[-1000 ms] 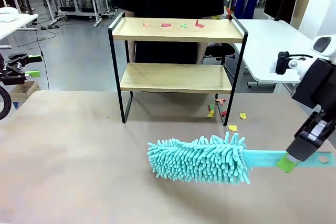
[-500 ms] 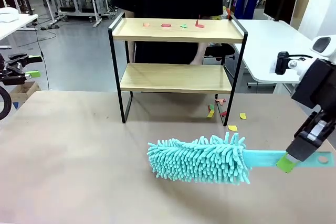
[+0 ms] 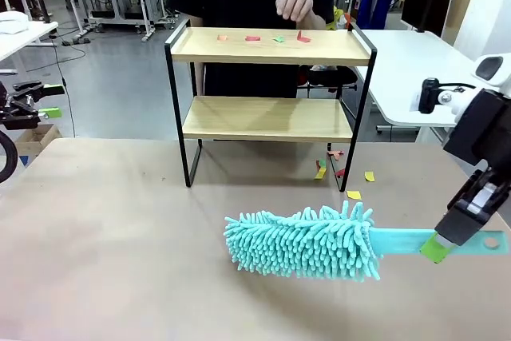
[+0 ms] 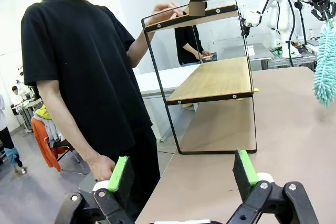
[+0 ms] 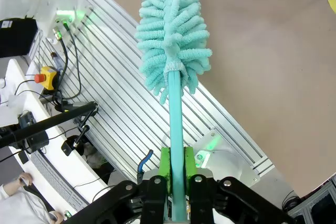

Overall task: Clean the shelf.
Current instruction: Clean the specific section of the Shelf indicated by the human with the Duster.

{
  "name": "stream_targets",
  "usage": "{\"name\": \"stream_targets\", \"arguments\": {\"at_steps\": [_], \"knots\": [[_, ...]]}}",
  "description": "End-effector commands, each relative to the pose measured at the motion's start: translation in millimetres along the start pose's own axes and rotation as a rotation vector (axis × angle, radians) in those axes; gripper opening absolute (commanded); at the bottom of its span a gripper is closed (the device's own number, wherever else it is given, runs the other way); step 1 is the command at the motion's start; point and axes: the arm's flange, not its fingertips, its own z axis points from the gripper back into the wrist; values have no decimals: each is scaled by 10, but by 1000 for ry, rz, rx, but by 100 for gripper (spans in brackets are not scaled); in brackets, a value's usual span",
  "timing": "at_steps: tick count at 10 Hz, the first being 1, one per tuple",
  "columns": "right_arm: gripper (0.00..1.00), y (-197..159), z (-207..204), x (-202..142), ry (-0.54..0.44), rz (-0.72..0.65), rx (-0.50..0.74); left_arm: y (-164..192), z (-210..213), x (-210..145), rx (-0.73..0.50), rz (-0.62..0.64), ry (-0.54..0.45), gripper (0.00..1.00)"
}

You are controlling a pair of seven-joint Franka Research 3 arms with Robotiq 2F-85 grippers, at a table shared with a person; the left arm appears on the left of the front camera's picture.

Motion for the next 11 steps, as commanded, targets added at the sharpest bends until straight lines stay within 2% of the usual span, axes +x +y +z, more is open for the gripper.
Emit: {"name": "stream_targets", "arguments": {"at_steps": [1,11], "knots": [[13,16,37,14,-23,5,11,-18,-6,40,1,-4,-1,100],[13,16,37,14,-23,5,11,-18,-6,40,1,-4,-1,100]]}}
